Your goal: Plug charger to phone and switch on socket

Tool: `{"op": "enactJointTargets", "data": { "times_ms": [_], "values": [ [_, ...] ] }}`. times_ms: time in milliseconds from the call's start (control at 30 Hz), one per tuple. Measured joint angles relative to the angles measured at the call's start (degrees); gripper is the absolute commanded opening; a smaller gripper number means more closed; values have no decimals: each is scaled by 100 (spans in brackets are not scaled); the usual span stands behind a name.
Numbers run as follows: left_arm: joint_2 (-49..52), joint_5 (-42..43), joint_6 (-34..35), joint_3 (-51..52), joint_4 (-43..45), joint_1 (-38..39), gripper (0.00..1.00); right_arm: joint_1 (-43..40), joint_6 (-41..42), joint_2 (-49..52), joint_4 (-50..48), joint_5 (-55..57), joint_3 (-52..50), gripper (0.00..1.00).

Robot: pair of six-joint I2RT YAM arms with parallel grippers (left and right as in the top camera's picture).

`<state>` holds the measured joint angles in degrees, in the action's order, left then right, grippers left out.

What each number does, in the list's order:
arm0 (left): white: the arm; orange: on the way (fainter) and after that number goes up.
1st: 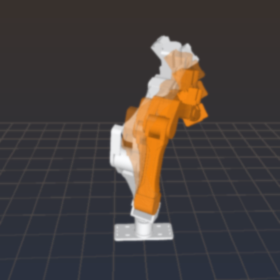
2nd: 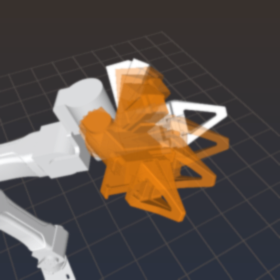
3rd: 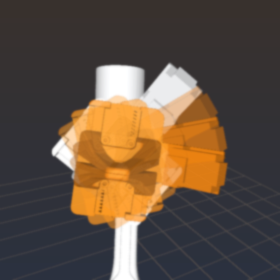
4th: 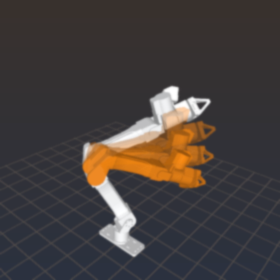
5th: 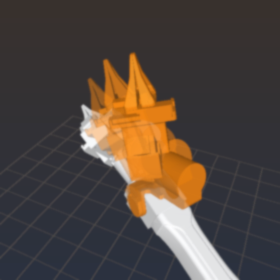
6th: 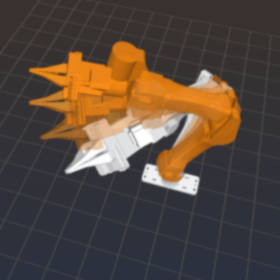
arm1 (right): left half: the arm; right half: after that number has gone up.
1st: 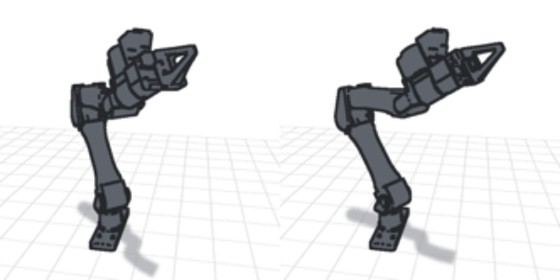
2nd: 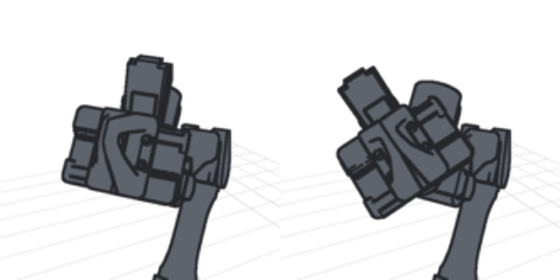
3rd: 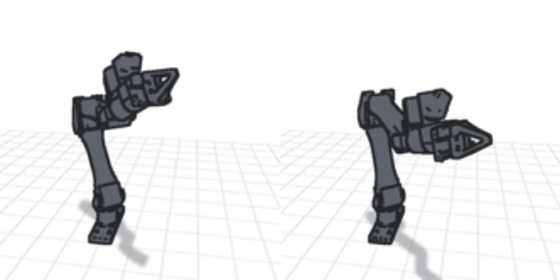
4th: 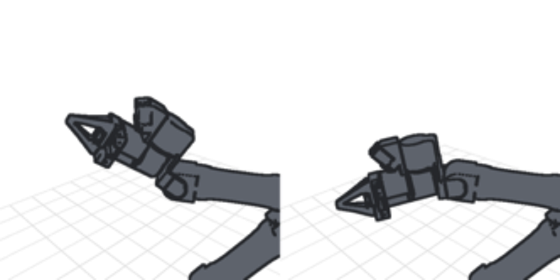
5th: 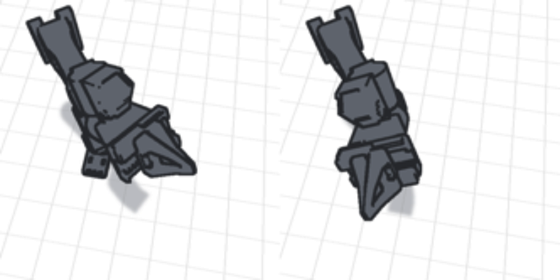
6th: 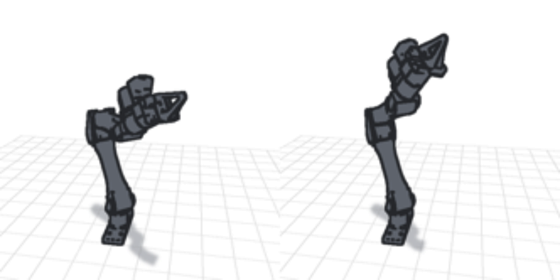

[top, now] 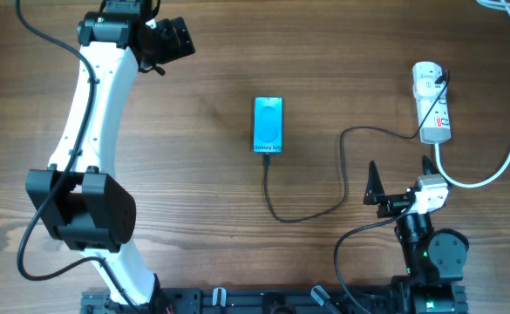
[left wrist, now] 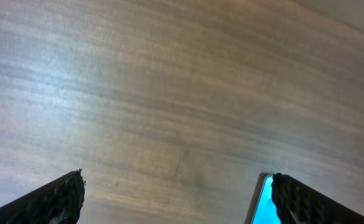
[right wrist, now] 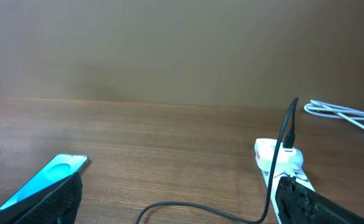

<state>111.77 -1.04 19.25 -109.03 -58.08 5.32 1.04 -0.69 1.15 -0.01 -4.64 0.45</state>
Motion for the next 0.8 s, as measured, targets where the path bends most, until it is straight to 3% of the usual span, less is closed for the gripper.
{"op": "enactJointTargets", "data": {
  "times_ms": [200,367,500,600,800],
  "values": [
    [-192,-52,-2,494,435,87,100,0,0,-4,0,0,0,100],
    [-2037,-63,-424,3296,2916,188,100,0,0,-31,0,15,0,100],
    [-3766,348,-1040,5080,3845,-133,100,0,0,-44,4,20,0,100],
    [-5088,944,-1351,6148,3770,-588,100,0,0,-39,9,22,0,100],
    [-7101,1322,-1471,7165,3759,-743,100,0,2,-48,11,20,-2,100]
  ]
}}
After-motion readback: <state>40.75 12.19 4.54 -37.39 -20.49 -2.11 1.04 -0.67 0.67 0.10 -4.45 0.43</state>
